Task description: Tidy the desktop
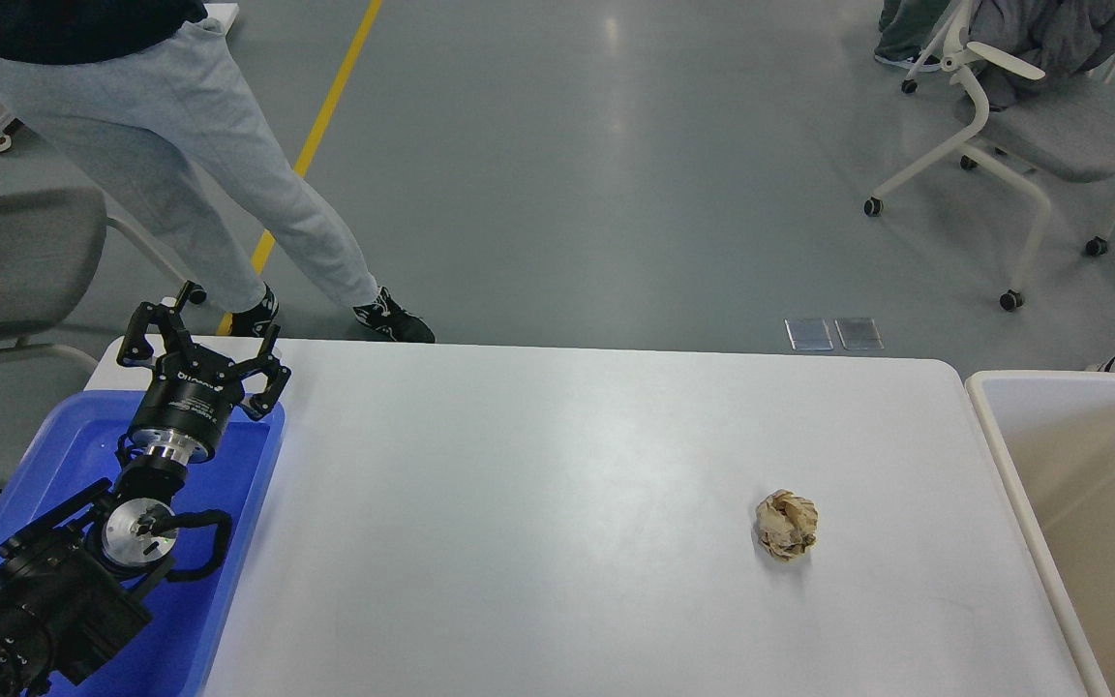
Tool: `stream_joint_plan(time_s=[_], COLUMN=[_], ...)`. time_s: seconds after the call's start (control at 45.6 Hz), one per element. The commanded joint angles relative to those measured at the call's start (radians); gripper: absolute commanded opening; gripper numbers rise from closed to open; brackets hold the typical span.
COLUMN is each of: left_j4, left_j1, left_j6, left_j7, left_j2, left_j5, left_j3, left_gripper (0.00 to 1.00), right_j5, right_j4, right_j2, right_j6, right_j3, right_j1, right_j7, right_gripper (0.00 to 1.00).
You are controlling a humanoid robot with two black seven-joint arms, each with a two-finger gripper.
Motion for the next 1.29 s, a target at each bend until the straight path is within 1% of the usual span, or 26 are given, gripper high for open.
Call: stream_joint_plan(time_s=[0.0, 0.131, 0.219, 0.329, 0.504, 0.635, 0.833, 0.942, 1.03, 1.183, 1.271], left_j4=[0.000, 0.000, 0.000, 0.000, 0.000, 0.000, 0.000, 0.001, 0.000, 0.001, 0.000], left_j1=[0.000, 0.000, 0.000, 0.000, 0.000, 0.000, 0.000, 0.000, 0.000, 0.000, 0.000], left_j6=[0.000, 0.000, 0.000, 0.000, 0.000, 0.000, 0.000, 0.000, 0.000, 0.000, 0.000], left_j7=[0.000, 0.000, -0.001, -0.001, -0.001, -0.001, -0.001, -0.001, -0.001, -0.001, -0.001], left_j2=[0.000, 0.000, 0.000, 0.000, 0.000, 0.000, 0.000, 0.000, 0.000, 0.000, 0.000], left_j5=[0.000, 0.000, 0.000, 0.000, 0.000, 0.000, 0.000, 0.000, 0.000, 0.000, 0.000], left_j3=[0.000, 0.000, 0.000, 0.000, 0.000, 0.000, 0.000, 0.000, 0.000, 0.000, 0.000], left_gripper=[1.00, 1.00, 1.00, 1.00, 1.00, 1.00, 1.00, 1.00, 1.00, 1.00, 1.00], right_j5=[0.037, 0.035, 0.034, 0.028, 0.028, 0.006, -0.173, -0.195, -0.198, -0.264, -0.288], right_j4=[0.116, 0.308, 0.452, 0.611, 0.802, 0.955, 0.994, 1.009, 1.007, 1.000, 0.987], right_j2=[-0.071, -0.146, -0.172, -0.188, -0.169, -0.097, 0.013, 0.053, 0.081, 0.133, 0.159], right_j6=[0.012, 0.015, 0.032, 0.078, 0.165, 0.193, 0.190, 0.193, 0.193, 0.201, 0.201], right_j3=[0.140, 0.353, 0.516, 0.693, 0.912, 1.085, 1.130, 1.165, 1.152, 1.139, 1.138], right_j1=[0.006, -0.020, -0.095, -0.187, -0.310, -0.370, -0.351, -0.337, -0.308, -0.267, -0.249], right_j7=[0.005, 0.006, 0.011, 0.011, 0.009, 0.009, 0.013, 0.016, 0.035, 0.094, 0.100], right_gripper=[0.99, 1.00, 1.00, 1.00, 1.00, 1.00, 1.00, 1.00, 1.00, 1.00, 1.00])
